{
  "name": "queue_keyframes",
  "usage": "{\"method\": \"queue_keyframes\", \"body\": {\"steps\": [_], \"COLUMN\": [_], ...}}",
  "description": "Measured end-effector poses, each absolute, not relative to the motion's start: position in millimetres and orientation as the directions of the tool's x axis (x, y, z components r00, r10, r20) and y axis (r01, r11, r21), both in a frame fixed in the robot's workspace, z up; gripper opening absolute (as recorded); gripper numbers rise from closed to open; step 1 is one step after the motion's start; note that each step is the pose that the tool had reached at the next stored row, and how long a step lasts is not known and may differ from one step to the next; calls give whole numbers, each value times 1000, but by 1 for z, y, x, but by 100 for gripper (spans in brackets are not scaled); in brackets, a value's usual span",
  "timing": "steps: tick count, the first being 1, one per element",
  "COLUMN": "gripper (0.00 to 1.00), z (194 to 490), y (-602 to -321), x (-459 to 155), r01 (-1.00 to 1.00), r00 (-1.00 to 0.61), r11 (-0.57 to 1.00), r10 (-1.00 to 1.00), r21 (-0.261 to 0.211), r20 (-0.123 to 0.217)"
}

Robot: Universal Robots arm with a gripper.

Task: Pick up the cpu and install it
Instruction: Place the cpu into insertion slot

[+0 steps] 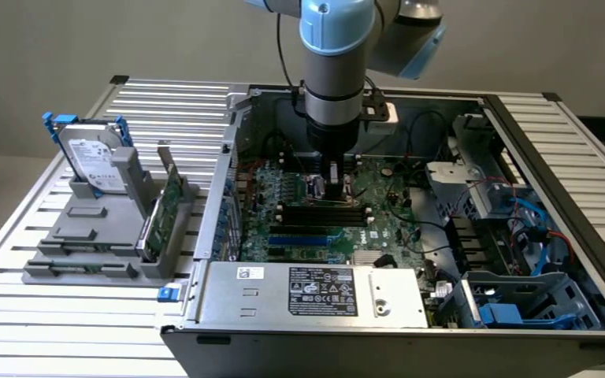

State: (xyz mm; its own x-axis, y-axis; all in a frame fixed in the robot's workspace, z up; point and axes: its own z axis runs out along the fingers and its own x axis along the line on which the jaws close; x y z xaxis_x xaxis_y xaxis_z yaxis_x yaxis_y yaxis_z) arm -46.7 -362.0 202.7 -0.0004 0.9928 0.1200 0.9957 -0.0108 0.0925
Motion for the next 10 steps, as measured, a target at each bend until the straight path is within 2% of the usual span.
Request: {"method": "queue_keyframes", "body": {"steps": [10], "gripper": [55], "z": [203], "y": [-358], "x": [-47], "r01": [996], "r00": [2], "r11": [-13], "r10": [993], "r21": [92], "r20": [119]}}
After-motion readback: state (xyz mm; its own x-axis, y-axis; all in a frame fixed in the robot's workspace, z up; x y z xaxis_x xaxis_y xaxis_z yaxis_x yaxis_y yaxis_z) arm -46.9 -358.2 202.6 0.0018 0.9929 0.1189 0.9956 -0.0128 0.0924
